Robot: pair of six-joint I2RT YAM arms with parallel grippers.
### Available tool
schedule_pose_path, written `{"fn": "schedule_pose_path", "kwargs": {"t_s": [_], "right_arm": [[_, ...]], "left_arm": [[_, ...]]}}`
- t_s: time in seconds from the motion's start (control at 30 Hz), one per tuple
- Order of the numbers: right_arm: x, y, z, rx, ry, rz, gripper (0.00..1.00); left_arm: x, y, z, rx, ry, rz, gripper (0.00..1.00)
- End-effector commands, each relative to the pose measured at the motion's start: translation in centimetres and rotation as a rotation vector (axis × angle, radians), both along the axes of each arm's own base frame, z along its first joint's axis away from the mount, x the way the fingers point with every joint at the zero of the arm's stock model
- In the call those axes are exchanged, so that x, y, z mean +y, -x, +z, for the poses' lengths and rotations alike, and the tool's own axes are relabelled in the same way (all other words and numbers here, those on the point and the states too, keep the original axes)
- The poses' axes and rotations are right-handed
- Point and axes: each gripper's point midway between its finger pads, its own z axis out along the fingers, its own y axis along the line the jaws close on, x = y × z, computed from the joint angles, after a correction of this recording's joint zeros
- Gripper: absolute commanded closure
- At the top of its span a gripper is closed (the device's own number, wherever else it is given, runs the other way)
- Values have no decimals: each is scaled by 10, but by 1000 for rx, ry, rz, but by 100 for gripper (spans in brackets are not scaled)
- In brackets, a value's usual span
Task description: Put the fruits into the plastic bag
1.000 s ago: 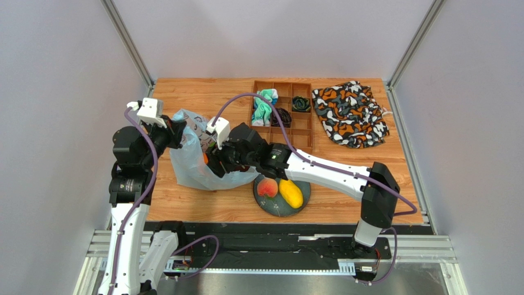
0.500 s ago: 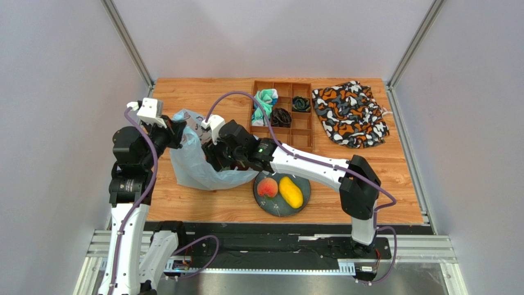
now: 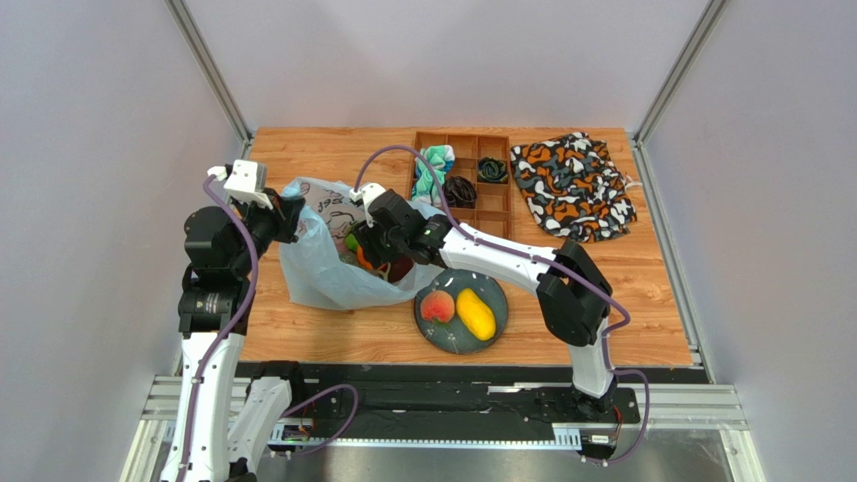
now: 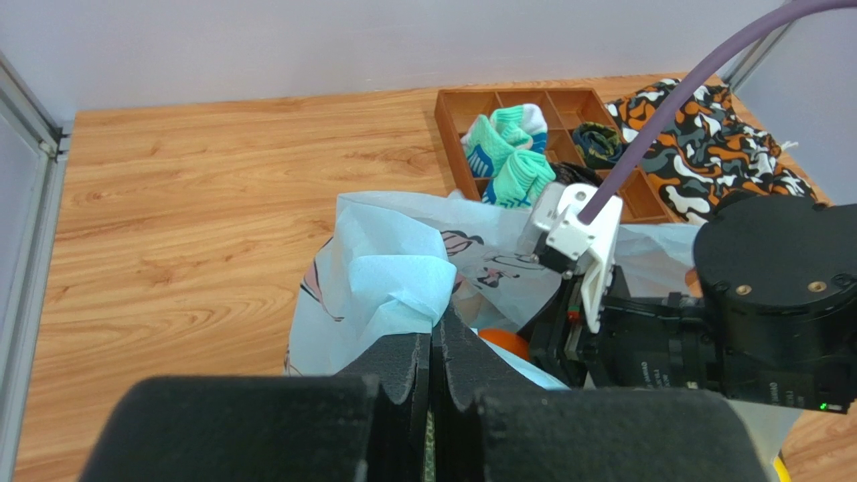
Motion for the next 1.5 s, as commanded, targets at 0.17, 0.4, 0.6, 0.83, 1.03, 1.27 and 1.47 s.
{"fn": "schedule_pose_path", "kwargs": {"t_s": [0.17, 0.4, 0.6, 0.83, 1.03, 1.27, 1.47], "right_arm": [[1, 4, 1, 9, 6, -2, 34], [1, 5, 4, 12, -4, 0, 18], [3, 8, 16, 17, -42, 13, 14], [10, 15, 36, 28, -130, 58, 15], [14, 43, 92, 1, -309, 185, 18], [2, 79, 170, -117, -531, 342, 19], [-23, 94, 200, -183, -607, 360, 20]], "left_arm": [[-1, 1, 7, -22, 1, -1, 100], [-1, 1, 8, -23, 1, -2, 100], [-1, 1, 8, -23, 1, -4, 100], [-2, 1, 8, -23, 3, -5, 100], [-2, 1, 7, -23, 1, -5, 100], [-2, 1, 6, -20, 3, -8, 100], [-1, 0, 7, -20, 3, -4, 100]]}}
